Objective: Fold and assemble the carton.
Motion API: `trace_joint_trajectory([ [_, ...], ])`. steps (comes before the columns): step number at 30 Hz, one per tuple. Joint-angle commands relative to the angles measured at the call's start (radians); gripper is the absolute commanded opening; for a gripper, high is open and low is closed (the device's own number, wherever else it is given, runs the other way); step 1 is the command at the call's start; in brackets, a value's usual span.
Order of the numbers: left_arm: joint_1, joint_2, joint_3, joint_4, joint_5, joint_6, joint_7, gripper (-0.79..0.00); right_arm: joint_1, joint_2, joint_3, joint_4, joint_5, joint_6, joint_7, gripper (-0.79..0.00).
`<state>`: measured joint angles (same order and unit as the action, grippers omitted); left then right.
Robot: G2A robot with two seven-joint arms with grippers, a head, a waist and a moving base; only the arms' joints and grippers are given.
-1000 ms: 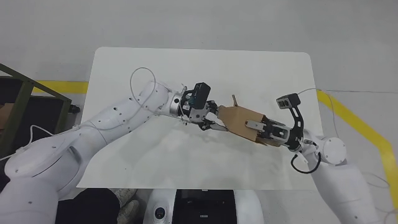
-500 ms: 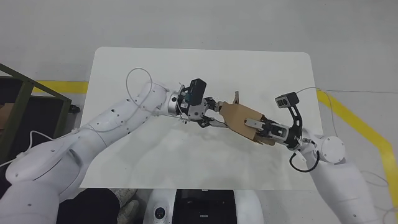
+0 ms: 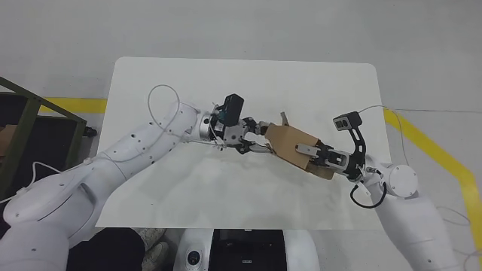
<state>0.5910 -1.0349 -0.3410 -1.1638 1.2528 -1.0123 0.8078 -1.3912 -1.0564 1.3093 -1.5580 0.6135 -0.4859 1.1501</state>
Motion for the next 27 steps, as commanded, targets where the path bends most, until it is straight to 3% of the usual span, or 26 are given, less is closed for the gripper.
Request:
trace_joint_trajectory([
  [1, -0.002, 0.002, 0.002, 0.002, -0.013, 0.0, 0.0, -0.449, 0.0, 0.0, 0.0, -0.001, -0.001, 0.001, 0.0, -0.785],
  [11, -0.011, 0.003, 0.008, 0.013, -0.04, 0.0, 0.0, -0.468, 0.004, 0.001, -0.002, -0.013, -0.006, 0.011, 0.0, -0.785],
  [27, -0.01, -0.034, -0.018, -0.004, 0.019, 0.008, -0.057, -0.453, -0.002, 0.003, 0.001, -0.022, -0.011, 0.008, -0.003, -0.785],
])
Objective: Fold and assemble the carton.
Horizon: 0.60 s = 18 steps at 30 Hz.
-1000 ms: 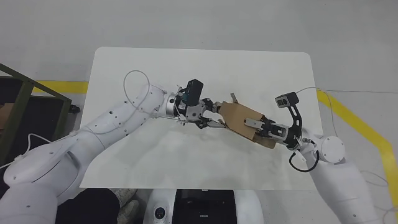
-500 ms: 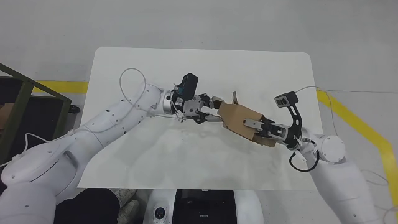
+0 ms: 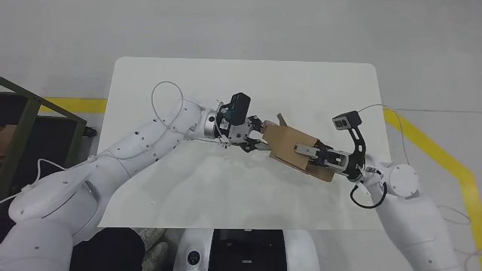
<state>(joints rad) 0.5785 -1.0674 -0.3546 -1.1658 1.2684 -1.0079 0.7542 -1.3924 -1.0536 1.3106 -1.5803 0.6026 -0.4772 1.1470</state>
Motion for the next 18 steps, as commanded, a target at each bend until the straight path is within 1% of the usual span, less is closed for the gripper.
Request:
trace_joint_trajectory([
  [1, 0.006, -0.003, -0.009, -0.004, 0.007, 0.006, -0.007, -0.453, -0.001, 0.0, 0.0, 0.002, 0.001, -0.001, 0.0, -0.785],
  [7, 0.028, -0.003, -0.039, -0.023, 0.034, 0.022, -0.028, -0.443, -0.002, 0.0, 0.0, 0.007, 0.005, -0.002, 0.0, -0.785],
  [18, 0.075, 0.008, -0.101, -0.075, 0.086, 0.044, -0.052, -0.397, -0.001, 0.0, -0.002, 0.017, 0.01, -0.007, -0.006, -0.785],
])
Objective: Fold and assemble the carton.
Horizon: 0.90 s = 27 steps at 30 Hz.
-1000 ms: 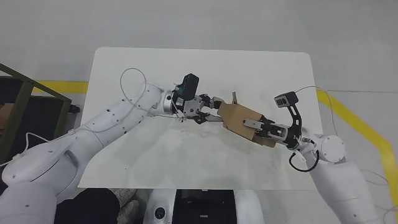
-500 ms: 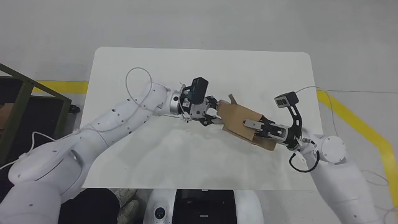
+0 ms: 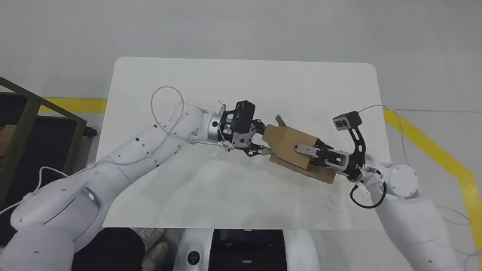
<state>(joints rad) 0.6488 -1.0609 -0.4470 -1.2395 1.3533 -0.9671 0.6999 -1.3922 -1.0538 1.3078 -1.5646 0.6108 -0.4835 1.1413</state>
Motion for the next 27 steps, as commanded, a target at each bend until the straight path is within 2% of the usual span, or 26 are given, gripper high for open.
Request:
trace_joint_trajectory([
  [1, 0.009, 0.003, -0.015, -0.001, 0.001, 0.003, 0.004, -0.36, -0.002, 0.0, 0.001, 0.002, 0.003, -0.002, 0.0, -0.785],
  [2, 0.013, 0.005, -0.024, 0.0, 0.0, 0.005, 0.008, -0.311, -0.002, 0.0, 0.002, 0.002, 0.002, -0.003, 0.0, -0.785],
  [3, 0.018, 0.007, -0.033, 0.001, 0.001, 0.007, 0.011, -0.222, -0.003, 0.001, 0.003, 0.003, 0.002, -0.004, 0.0, -0.785],
  [4, 0.023, 0.01, -0.042, 0.001, 0.001, 0.009, 0.016, -0.089, -0.003, 0.001, 0.004, 0.002, 0.002, -0.005, 0.001, -0.785],
  [5, 0.028, 0.012, -0.052, 0.004, 0.0, 0.012, 0.021, -0.003, -0.004, 0.001, 0.004, 0.002, 0.003, -0.006, 0.001, -0.785],
  [18, 0.083, 0.045, -0.17, 0.008, -0.023, -0.03, 0.054, 0.0, 0.009, 0.001, 0.001, 0.046, 0.002, -0.001, 0.006, -0.785],
  [24, 0.088, 0.046, -0.209, 0.03, -0.087, -0.045, 0.005, 0.0, 0.015, 0.002, -0.002, 0.061, 0.006, -0.007, 0.047, -0.785],
  [27, 0.088, 0.037, -0.219, 0.043, -0.143, -0.02, -0.045, 0.0, 0.019, 0.003, -0.01, 0.054, -0.022, -0.013, 0.06, -0.785],
])
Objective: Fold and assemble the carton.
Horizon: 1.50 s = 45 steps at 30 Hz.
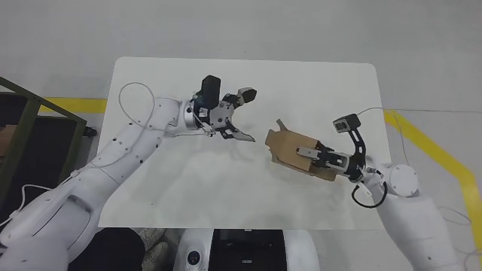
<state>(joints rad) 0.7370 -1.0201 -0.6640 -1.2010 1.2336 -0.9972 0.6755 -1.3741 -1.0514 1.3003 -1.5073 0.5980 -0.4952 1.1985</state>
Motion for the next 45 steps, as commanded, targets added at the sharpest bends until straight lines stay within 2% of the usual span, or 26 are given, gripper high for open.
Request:
trace_joint_trajectory([
  [1, 0.0, -0.008, -0.004, 0.015, -0.05, 0.017, -0.042, 0.0, 0.002, 0.0, -0.006, -0.007, -0.018, -0.003, 0.005, -0.785],
  [11, -0.034, -0.056, -0.002, 0.064, -0.275, 0.102, -0.294, 0.0, -0.004, 0.002, -0.024, -0.052, -0.074, -0.017, 0.008, -0.785],
  [21, -0.049, -0.087, 0.012, 0.067, -0.363, 0.096, -0.489, 0.0, -0.015, 0.006, -0.019, -0.085, -0.074, -0.015, -0.005, -0.785],
  [31, -0.045, -0.105, 0.012, 0.038, -0.377, 0.048, -0.565, 0.0, -0.009, 0.007, -0.018, -0.079, -0.059, -0.008, -0.027, -0.785],
  [45, 0.019, -0.096, -0.04, -0.047, -0.295, 0.002, -0.584, 0.0, -0.016, 0.011, -0.005, -0.082, -0.042, -0.007, -0.028, -0.785],
])
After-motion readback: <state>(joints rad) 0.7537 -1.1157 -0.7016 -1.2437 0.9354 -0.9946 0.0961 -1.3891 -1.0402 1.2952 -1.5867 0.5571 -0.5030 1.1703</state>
